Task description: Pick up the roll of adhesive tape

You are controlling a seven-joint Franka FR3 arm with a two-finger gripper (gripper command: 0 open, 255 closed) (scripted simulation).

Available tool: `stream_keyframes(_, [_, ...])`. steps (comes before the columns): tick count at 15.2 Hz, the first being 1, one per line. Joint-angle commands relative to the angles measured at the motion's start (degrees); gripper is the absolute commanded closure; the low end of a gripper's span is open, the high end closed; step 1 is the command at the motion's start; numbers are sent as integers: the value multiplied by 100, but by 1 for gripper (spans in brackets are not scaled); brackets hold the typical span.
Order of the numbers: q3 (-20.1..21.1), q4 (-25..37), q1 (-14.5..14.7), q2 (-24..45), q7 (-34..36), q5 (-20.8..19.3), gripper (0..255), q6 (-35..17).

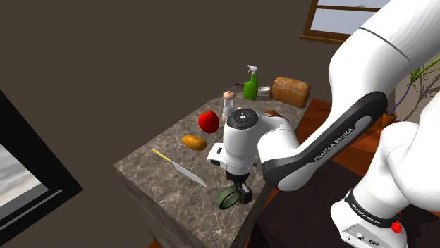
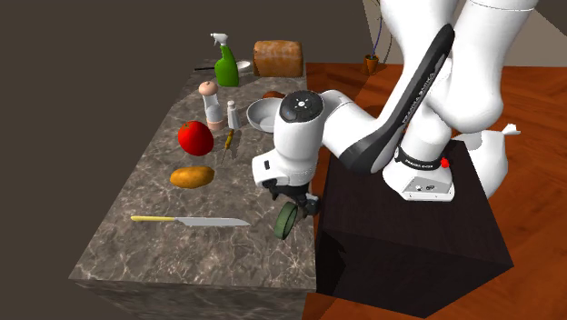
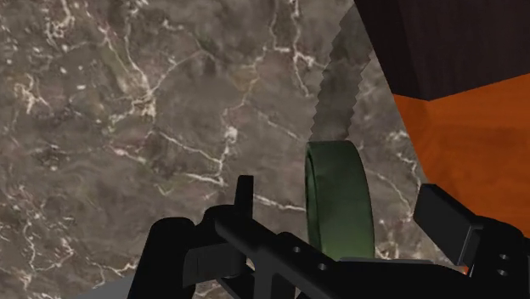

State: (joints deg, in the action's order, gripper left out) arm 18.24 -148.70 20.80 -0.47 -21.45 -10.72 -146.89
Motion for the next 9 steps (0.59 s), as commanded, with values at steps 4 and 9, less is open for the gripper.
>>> stream_keyframes(4, [-36, -40, -23, 304, 218, -291, 0, -314])
stream_keyframes(9, [-34, -38, -21, 305, 223, -291, 255, -313])
